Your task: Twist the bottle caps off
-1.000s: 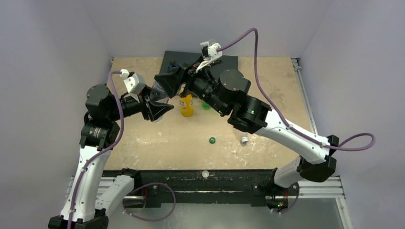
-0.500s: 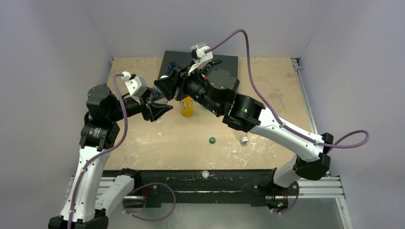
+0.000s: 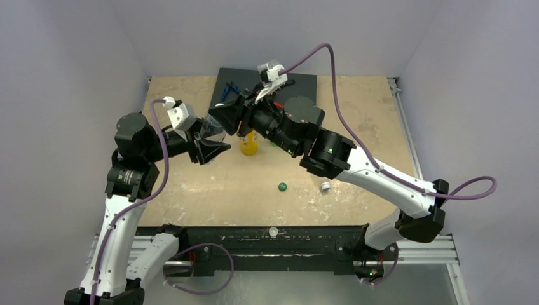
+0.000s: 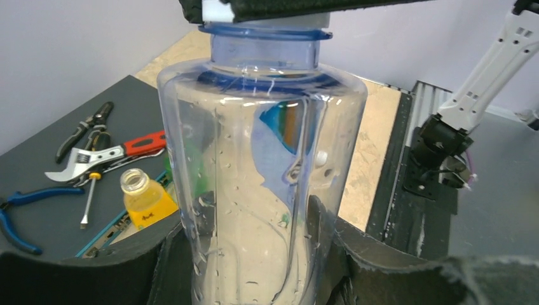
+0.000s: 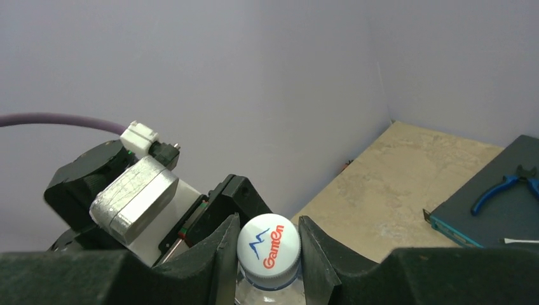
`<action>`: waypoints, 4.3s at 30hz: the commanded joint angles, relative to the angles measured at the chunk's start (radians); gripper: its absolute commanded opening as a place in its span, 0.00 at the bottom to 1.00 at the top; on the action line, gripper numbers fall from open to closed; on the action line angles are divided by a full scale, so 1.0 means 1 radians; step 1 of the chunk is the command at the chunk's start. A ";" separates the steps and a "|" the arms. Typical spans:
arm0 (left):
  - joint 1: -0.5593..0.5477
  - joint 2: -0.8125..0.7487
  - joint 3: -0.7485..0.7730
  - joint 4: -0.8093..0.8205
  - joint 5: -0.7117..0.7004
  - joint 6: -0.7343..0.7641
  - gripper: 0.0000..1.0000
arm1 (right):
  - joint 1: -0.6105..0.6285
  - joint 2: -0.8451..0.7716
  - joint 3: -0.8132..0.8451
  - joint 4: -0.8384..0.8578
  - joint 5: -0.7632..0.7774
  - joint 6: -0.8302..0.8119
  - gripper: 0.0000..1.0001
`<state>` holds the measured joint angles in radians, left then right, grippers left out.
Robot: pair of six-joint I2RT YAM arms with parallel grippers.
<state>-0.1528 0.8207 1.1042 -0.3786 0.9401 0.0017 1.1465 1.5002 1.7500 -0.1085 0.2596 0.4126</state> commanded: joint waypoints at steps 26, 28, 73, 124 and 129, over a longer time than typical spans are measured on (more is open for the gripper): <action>-0.001 0.032 0.135 0.150 0.354 -0.268 0.25 | -0.100 -0.256 -0.155 0.216 -0.585 -0.248 0.40; -0.001 0.035 0.138 0.098 0.280 -0.198 0.24 | -0.100 -0.261 -0.161 0.215 -0.494 -0.234 0.63; -0.001 -0.035 0.035 0.107 -0.273 0.097 0.08 | -0.021 0.151 0.299 -0.076 0.011 -0.077 0.39; -0.001 0.002 0.053 0.095 -0.264 0.040 0.06 | -0.093 0.119 0.372 -0.197 -0.115 -0.105 0.84; -0.001 -0.011 0.040 0.093 -0.288 0.085 0.06 | -0.072 0.211 0.503 -0.293 -0.063 -0.103 0.82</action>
<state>-0.1574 0.8295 1.1500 -0.3050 0.7269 0.0109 1.0561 1.6646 2.1597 -0.2775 0.0944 0.2993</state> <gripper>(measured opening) 0.501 0.832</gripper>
